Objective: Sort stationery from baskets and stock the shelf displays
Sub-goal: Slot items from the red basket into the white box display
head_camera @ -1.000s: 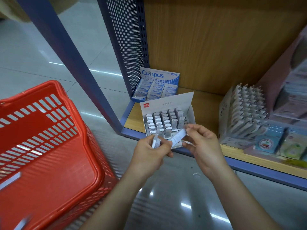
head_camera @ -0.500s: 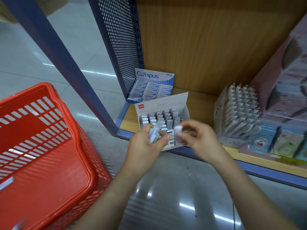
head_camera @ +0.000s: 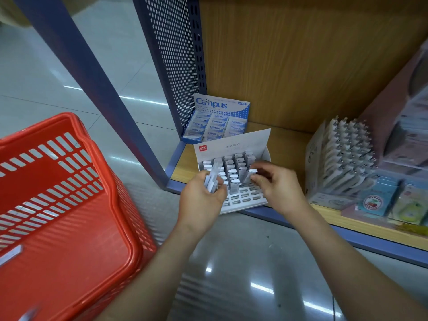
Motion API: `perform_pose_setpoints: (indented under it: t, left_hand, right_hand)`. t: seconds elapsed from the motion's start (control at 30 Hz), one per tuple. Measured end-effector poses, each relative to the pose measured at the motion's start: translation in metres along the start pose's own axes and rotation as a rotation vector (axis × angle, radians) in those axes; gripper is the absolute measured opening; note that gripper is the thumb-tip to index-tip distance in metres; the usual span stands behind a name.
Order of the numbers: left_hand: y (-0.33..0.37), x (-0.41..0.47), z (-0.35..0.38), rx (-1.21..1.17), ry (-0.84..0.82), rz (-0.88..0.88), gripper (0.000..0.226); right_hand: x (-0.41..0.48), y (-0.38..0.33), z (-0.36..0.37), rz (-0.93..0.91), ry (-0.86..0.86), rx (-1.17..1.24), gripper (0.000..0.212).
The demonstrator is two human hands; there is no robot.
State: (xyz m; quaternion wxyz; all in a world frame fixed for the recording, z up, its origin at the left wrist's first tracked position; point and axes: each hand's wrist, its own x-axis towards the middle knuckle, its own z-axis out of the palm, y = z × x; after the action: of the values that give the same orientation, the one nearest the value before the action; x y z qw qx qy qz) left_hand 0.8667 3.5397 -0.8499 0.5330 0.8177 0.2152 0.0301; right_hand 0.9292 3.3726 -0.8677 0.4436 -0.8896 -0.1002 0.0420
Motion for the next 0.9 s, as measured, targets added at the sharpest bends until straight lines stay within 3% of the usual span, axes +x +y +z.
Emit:
perform_pose_setpoints:
  t: [0.1,0.23,0.33,0.5,0.67,0.77,0.9]
  left_hand:
    - [0.011,0.008,0.007,-0.033,-0.042,0.033,0.014]
    - [0.026,0.020,0.021,-0.003,-0.103,0.070,0.002]
    - [0.028,0.027,0.029,0.031,-0.154,0.050,0.012]
    - [0.027,0.032,0.033,-0.037,-0.171,-0.046,0.011]
    - [0.029,0.036,0.039,0.237,-0.146,-0.005,0.011]
    - [0.032,0.036,0.040,0.382,-0.120,0.004,0.025]
    - [0.031,0.034,0.037,0.214,-0.119,-0.022,0.014]
  right_hand:
    - [0.004,-0.001,-0.002,0.058,-0.039,0.045,0.025]
    - [0.005,0.000,0.003,0.178,-0.047,0.281,0.019]
    - [0.008,0.004,0.001,0.059,-0.042,0.110,0.019]
    - [0.009,0.005,-0.001,-0.088,-0.139,-0.114,0.025]
    - [0.004,0.007,0.004,-0.126,-0.039,-0.139,0.027]
    - [0.003,0.010,0.006,-0.138,0.034,-0.054,0.031]
    - [0.001,0.011,0.007,-0.146,0.025,0.004,0.022]
